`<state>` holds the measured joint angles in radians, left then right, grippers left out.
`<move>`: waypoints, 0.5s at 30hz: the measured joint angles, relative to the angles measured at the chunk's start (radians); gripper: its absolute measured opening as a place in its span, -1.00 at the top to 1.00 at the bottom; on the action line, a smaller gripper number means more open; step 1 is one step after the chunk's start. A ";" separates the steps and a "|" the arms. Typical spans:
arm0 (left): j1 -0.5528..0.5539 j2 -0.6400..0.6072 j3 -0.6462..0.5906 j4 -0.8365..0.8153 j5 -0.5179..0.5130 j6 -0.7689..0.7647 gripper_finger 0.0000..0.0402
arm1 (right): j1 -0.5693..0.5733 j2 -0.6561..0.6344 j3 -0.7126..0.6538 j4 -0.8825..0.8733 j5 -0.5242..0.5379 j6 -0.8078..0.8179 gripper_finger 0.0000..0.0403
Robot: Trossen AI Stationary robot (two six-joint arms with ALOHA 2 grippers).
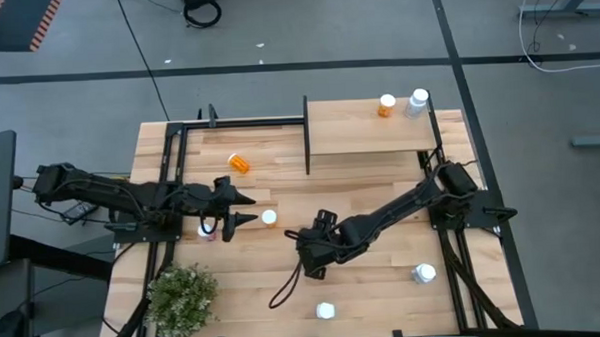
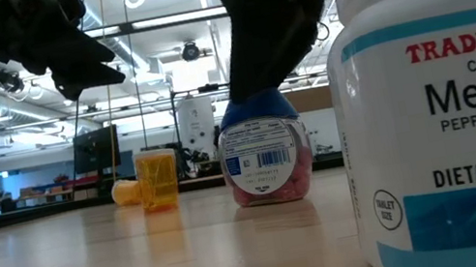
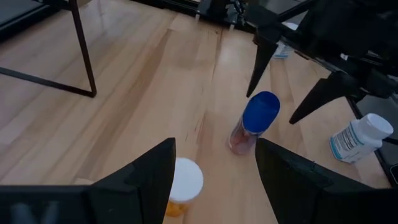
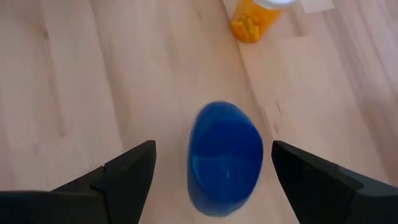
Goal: Pick and place medicine bottles onto shelf by color
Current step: Put the blue pill bottle on the shelf
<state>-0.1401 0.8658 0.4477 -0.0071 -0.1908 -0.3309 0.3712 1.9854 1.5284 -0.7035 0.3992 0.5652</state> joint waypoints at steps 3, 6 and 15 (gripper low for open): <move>0.000 0.000 0.000 -0.005 0.000 0.000 -0.14 | -0.010 0.002 0.000 -0.007 0.004 0.000 -0.63; 0.000 0.000 0.000 -0.006 0.000 0.000 -0.14 | -0.017 0.002 0.000 -0.006 -0.001 -0.004 -0.61; -0.007 0.000 0.000 -0.007 0.000 -0.005 -0.14 | -0.030 0.002 -0.001 -0.011 -0.029 -0.015 -0.55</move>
<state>-0.1470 0.8658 0.4477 -0.0143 -0.1905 -0.3355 0.3416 1.9869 1.5278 -0.7146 0.3706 0.5497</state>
